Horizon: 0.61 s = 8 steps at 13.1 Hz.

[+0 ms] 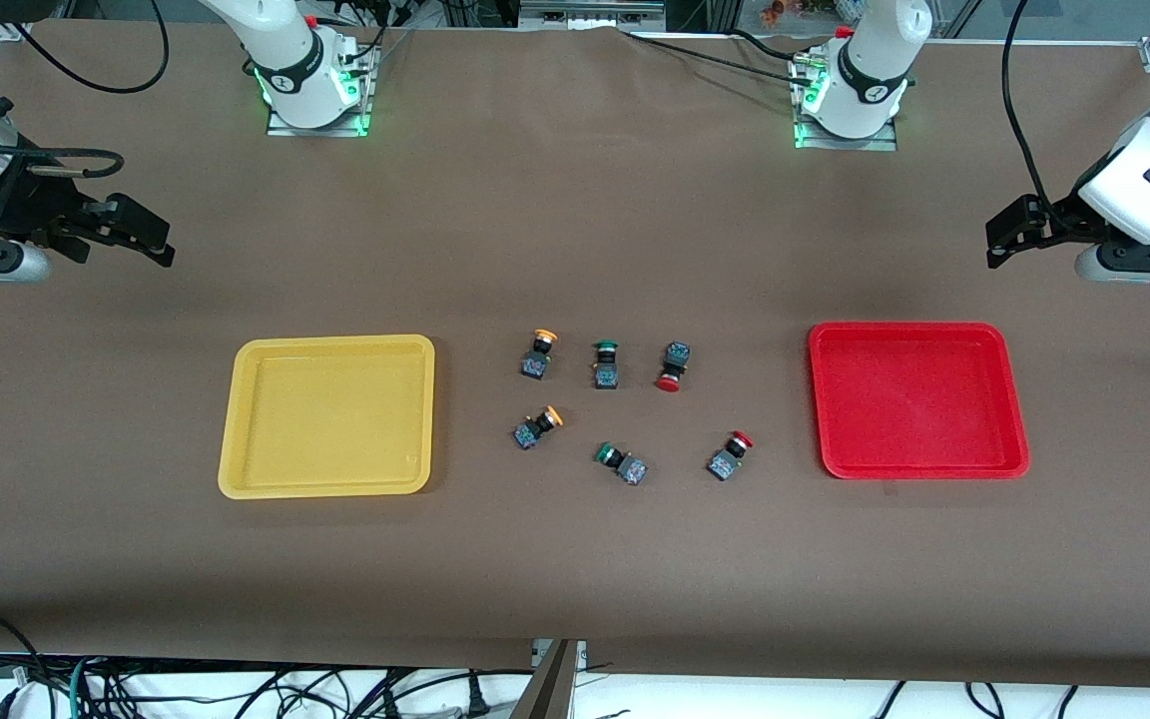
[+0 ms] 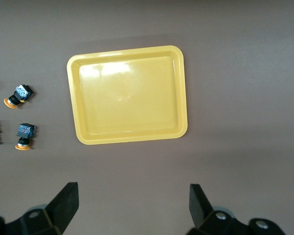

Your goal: Place red and yellow buttons in trays

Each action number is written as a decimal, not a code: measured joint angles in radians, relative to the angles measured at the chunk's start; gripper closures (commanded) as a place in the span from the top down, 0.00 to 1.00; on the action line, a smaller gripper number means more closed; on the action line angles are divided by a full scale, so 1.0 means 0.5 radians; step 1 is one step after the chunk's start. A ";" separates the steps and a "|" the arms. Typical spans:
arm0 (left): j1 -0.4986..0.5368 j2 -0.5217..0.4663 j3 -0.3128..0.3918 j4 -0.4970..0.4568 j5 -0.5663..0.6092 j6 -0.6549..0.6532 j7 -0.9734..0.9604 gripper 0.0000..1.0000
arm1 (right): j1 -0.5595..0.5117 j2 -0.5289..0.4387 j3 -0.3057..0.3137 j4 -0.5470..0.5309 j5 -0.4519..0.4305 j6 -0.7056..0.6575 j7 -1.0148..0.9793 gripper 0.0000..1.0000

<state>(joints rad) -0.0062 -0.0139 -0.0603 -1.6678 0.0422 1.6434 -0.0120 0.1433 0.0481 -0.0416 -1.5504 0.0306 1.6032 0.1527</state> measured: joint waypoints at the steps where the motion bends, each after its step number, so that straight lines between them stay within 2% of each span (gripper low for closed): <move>1: 0.000 0.000 0.000 0.000 0.000 0.000 0.000 1.00 | 0.000 0.000 0.000 0.000 -0.001 -0.003 0.007 1.00; 8: -0.001 0.000 -0.006 0.000 -0.001 0.000 -0.003 1.00 | 0.002 0.014 0.006 -0.001 -0.001 -0.006 0.015 1.00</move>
<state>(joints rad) -0.0067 -0.0139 -0.0636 -1.6680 0.0415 1.6433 -0.0134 0.1441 0.0552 -0.0387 -1.5507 0.0299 1.6000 0.1602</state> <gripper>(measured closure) 0.000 0.000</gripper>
